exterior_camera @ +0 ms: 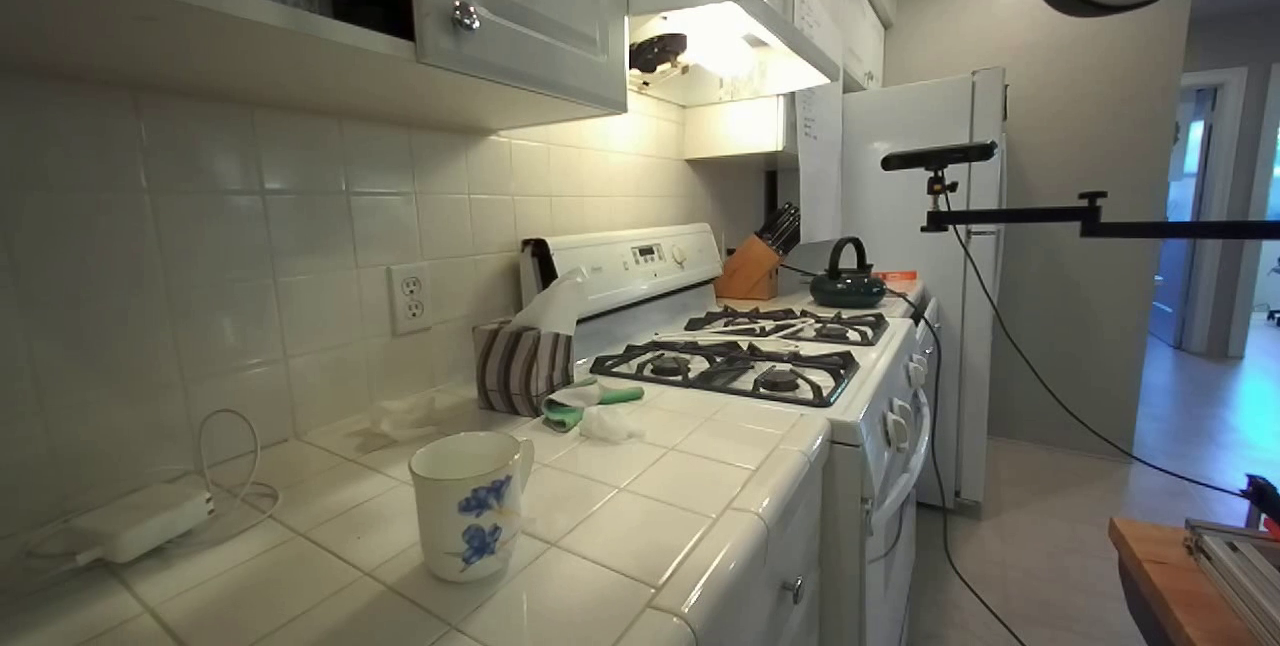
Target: Open the cabinet and take out a bottle from the cabinet
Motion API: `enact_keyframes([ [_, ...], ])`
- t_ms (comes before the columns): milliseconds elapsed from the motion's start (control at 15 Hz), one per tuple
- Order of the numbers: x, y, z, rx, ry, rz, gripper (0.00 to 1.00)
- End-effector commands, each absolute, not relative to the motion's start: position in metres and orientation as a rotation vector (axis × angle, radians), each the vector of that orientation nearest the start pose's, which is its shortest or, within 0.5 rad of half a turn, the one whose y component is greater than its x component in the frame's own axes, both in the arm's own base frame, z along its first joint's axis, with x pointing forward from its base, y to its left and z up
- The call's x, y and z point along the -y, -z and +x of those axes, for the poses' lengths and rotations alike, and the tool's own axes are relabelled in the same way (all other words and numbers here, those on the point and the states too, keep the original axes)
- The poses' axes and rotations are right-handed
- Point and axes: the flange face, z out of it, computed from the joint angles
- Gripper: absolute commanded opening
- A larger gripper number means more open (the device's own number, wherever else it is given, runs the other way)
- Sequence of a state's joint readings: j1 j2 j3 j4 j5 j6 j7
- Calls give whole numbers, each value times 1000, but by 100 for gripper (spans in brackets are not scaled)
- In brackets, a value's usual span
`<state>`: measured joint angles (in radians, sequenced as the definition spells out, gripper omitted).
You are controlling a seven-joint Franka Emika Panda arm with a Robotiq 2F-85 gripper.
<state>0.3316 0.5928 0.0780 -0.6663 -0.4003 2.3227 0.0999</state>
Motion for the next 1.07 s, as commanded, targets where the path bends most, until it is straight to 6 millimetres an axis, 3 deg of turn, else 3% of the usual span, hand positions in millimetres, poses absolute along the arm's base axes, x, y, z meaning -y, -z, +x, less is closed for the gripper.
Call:
enact_keyframes([
  [0,-253,-763,688,495,1813,-2670,100],
  [467,-252,-763,693,533,1948,-2638,100],
  [1000,-246,-761,694,533,1896,-2661,100],
])
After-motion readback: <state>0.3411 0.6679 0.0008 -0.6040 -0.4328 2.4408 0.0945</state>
